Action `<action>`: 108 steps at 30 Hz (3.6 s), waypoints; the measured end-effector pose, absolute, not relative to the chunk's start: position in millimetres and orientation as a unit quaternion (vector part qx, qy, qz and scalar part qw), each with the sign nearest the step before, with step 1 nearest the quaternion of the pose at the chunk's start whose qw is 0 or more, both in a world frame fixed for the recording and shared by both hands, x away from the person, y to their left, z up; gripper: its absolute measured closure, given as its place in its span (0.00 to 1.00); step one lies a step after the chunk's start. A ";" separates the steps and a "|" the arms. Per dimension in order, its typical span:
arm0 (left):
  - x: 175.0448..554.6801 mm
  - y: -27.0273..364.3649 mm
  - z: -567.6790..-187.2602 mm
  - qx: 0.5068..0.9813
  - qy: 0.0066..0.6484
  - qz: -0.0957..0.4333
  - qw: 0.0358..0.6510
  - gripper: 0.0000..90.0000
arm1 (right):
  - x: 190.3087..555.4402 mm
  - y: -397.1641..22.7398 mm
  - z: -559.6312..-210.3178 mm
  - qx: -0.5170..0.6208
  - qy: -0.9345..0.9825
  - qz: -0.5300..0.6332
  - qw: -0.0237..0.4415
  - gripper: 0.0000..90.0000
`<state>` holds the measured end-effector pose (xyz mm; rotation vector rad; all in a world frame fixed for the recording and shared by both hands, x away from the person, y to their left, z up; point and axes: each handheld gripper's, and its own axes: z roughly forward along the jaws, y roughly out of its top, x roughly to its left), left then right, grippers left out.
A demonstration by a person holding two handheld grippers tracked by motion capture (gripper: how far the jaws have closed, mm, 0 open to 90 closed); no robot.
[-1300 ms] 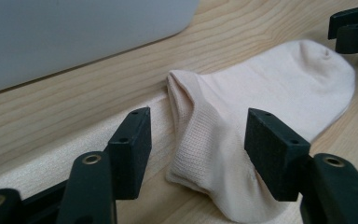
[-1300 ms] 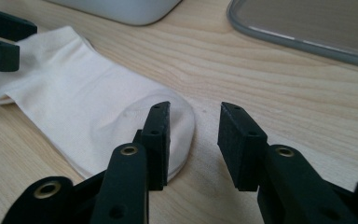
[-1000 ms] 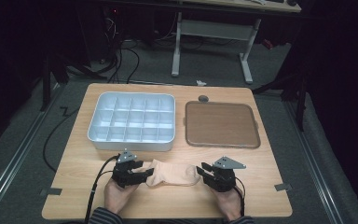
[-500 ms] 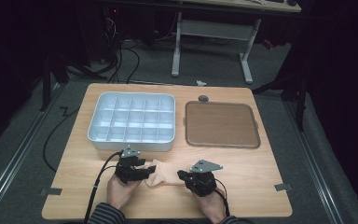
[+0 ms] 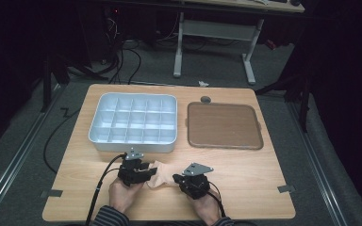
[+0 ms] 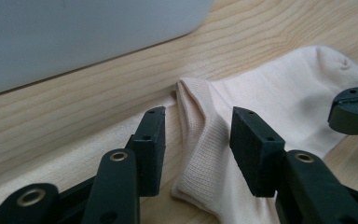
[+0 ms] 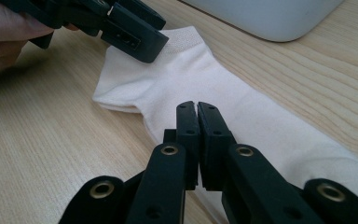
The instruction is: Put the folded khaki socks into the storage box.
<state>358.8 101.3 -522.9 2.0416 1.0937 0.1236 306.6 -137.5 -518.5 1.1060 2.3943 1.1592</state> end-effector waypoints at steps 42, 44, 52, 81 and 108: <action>359.9 112.8 -515.7 0.798 0.417 -0.019 0.435 0.91 | 307.6 -135.1 -528.7 0.370 0.838 0.381 0.126 0.96; 359.9 113.2 -515.6 0.799 0.416 -0.020 0.433 0.91 | 307.2 -133.7 -525.9 0.370 0.835 0.389 0.122 0.96; 358.9 116.3 -512.3 0.798 0.416 -0.024 0.436 0.91 | 309.9 -119.4 -512.3 0.343 0.839 0.405 0.120 0.96; 350.0 119.9 -500.3 0.773 0.393 -0.034 0.497 0.89 | 320.6 -90.1 -527.7 0.326 0.858 0.385 0.095 0.97; 346.6 124.1 -497.5 0.792 0.401 0.012 0.459 0.90 | 320.3 -184.0 -504.7 0.436 0.792 0.393 0.165 0.84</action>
